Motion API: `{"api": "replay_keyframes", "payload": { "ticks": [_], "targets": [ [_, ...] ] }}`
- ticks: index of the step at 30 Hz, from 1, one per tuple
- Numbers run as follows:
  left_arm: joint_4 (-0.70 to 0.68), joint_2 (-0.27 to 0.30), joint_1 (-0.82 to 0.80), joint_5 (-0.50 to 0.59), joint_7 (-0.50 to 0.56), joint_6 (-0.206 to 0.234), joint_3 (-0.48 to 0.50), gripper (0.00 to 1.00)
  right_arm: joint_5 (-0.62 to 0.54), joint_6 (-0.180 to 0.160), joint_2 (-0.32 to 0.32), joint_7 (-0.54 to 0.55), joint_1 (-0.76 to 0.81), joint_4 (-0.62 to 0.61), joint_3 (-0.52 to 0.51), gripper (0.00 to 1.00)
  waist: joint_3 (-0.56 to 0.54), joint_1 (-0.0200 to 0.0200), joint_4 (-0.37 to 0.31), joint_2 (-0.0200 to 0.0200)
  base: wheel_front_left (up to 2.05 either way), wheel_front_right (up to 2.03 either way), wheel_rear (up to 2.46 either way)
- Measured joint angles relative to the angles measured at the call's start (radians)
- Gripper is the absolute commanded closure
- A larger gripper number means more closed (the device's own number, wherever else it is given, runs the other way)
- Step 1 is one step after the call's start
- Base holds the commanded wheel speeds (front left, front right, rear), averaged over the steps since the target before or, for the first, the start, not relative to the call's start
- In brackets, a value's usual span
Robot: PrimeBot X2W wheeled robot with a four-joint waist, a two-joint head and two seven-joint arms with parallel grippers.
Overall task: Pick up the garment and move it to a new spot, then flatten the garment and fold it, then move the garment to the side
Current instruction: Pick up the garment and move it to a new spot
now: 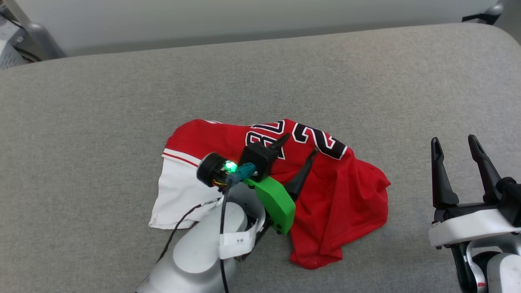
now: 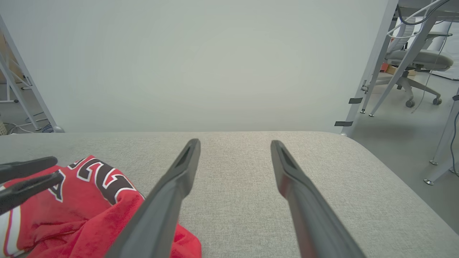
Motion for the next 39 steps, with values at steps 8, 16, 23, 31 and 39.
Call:
{"api": "replay_keyframes", "payload": {
  "ticks": [8, 16, 23, 31, 39],
  "targets": [
    [-0.11, 0.053, 0.084, -0.033, -0.082, 0.103, 0.115, 0.0, -0.004, 0.0, 0.001, 0.022, 0.044, -0.012, -0.011, 0.0, -0.066, 0.0, 0.065, 0.0, 0.0, 0.0, 0.0],
    [-0.203, 0.115, 0.205, -0.035, -0.099, 0.175, 0.24, 0.0, -0.004, 0.0, 0.001, 0.049, 0.087, -0.018, 0.002, 0.0, -0.126, 0.0, 0.118, 0.0, 0.0, 0.0, 0.0],
    [-0.299, 0.158, 0.325, 0.01, -0.099, 0.195, 0.37, 0.0, 0.003, 0.0, 0.002, 0.058, 0.118, -0.021, 0.013, 0.0, -0.169, 0.0, 0.147, 0.0, 0.0, 0.0, 0.0],
    [-0.302, 0.207, 0.449, 0.01, -0.099, 0.193, 0.409, 0.0, 0.01, 0.0, 0.002, 0.063, 0.163, -0.022, 0.023, 0.0, -0.215, 0.0, 0.158, -0.0001, 0.0, 0.0, 0.0],
    [-0.298, 0.222, 0.483, 0.008, -0.081, 0.185, 0.393, 0.0, 0.014, 0.0, 0.002, 0.072, 0.185, -0.038, 0.034, 0.0, -0.23, 0.0, 0.157, 0.0, 0.0, 0.0, 0.0]
  ]
}}
